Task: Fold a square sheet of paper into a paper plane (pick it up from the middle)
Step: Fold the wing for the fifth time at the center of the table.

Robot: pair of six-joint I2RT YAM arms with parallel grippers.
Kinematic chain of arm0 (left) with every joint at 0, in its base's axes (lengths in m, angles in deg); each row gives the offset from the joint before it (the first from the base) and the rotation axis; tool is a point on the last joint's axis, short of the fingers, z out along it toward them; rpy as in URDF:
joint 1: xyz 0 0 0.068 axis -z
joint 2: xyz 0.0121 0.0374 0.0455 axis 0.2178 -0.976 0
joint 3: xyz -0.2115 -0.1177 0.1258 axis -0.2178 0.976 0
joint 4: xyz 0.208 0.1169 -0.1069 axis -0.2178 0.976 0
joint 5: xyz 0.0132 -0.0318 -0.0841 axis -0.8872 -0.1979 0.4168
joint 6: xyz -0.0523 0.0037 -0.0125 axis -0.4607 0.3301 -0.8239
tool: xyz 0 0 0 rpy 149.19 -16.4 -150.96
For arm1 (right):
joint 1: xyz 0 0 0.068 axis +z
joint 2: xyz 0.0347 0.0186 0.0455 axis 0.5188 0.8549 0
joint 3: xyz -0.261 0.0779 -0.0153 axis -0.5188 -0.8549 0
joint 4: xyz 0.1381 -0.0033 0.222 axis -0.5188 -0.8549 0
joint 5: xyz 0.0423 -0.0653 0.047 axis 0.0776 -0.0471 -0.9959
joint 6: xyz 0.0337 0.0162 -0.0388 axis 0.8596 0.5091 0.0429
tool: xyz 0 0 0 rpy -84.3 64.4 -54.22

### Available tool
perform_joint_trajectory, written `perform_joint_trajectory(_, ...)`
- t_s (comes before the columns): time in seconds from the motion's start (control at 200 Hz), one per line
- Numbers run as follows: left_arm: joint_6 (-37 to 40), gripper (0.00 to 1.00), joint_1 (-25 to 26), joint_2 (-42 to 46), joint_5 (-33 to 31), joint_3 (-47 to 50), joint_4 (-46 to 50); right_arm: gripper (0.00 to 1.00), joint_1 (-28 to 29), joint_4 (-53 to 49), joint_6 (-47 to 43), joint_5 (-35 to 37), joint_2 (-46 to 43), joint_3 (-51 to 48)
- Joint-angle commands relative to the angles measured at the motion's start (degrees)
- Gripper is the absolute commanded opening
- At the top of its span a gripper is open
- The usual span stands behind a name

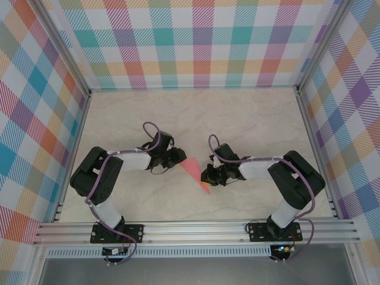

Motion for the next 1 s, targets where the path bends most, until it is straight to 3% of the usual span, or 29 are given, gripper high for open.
perform_joint_trajectory(0.0, 3.0, 0.34, -2.1, 3.14, -3.32, -1.37, 6.04, 0.09, 0.22, -4.96, -0.01, 0.52, 0.49, -1.54)
perform_joint_trajectory(0.205, 3.3, 0.37, -1.15, 8.74, -0.49, -2.35, 8.45, 0.1, 0.22, -4.41, 0.88, 0.5, 0.32, -0.81)
perform_joint_trajectory(0.35, 3.2, 0.35, 3.29, 10.32, 0.69, -3.19, 9.61, 0.11, 0.22, -2.04, 3.03, 0.2, 0.01, -1.14)
perform_joint_trajectory(0.645, 0.44, 0.32, 10.47, 3.53, 2.22, -3.59, 6.0, 0.14, 0.39, -0.79, 4.92, -0.57, -4.55, -1.02)
perform_joint_trajectory(0.995, -0.96, 0.3, 10.99, -1.44, 0.0, -3.74, 6.07, 0.16, 0.74, -0.1, 1.87, -4.55, -4.45, 0.95)
